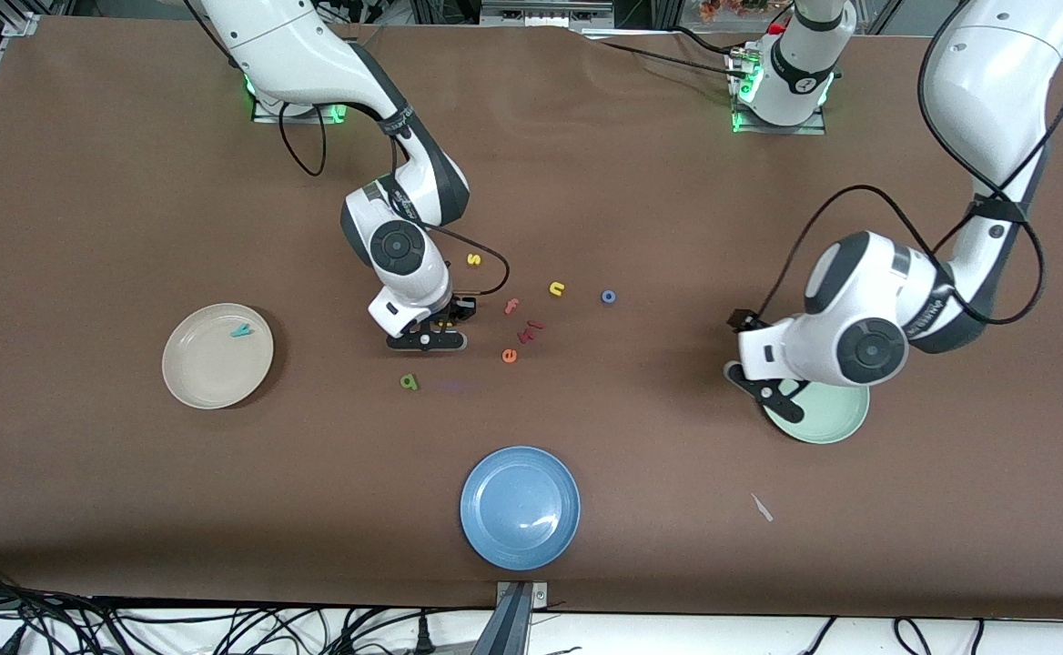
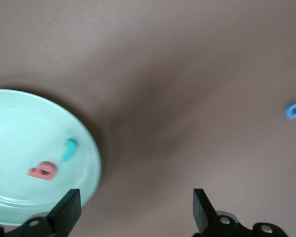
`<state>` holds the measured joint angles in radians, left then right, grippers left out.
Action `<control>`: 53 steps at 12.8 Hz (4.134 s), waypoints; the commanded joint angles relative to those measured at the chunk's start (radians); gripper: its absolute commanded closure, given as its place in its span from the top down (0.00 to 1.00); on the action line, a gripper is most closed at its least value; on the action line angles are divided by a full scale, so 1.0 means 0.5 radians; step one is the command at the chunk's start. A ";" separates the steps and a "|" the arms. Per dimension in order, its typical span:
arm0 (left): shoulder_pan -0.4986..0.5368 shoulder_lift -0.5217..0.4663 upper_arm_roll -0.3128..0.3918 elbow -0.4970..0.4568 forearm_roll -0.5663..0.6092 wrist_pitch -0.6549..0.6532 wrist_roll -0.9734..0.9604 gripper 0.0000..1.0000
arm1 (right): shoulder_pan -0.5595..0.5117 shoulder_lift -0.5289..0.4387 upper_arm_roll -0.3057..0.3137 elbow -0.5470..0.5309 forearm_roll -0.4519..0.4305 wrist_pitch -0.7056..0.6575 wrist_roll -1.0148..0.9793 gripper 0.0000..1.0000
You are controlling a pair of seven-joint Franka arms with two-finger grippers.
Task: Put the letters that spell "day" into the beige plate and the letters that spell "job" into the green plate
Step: 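Carry the d to the beige plate while the left gripper reaches the blue o, then release the d on the beige plate while the left gripper grasps the blue o, then carry the o to the green plate while the right gripper grasps the green b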
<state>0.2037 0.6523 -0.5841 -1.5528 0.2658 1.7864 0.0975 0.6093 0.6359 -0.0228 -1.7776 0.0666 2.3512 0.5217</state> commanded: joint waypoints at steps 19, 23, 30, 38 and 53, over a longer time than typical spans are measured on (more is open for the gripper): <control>-0.561 0.189 -0.077 -0.518 0.251 0.873 -2.195 0.60 | -0.525 -0.137 -0.746 -0.080 0.091 -0.423 -1.498 0.82; -0.564 0.214 -0.074 -0.539 0.251 0.949 -2.195 0.56 | -0.492 -0.137 -0.694 0.027 0.161 -0.481 -1.488 1.00; -0.524 0.177 -0.077 -0.499 0.251 0.928 -2.165 0.00 | -0.492 -0.137 -0.394 0.177 0.164 -0.542 -1.305 1.00; -0.264 -0.040 -0.084 -0.370 0.251 0.388 -1.552 0.00 | -0.492 0.056 -0.071 0.472 0.161 -0.527 -1.142 1.00; 0.102 0.275 0.275 -0.012 0.499 0.534 -0.195 0.00 | -0.436 0.446 0.119 0.705 0.109 -0.131 -1.237 0.90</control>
<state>0.2642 0.7042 -0.4571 -1.6304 0.4517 2.0034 -0.0150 0.3893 0.8284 0.0311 -1.4626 0.1326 2.2756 -0.0696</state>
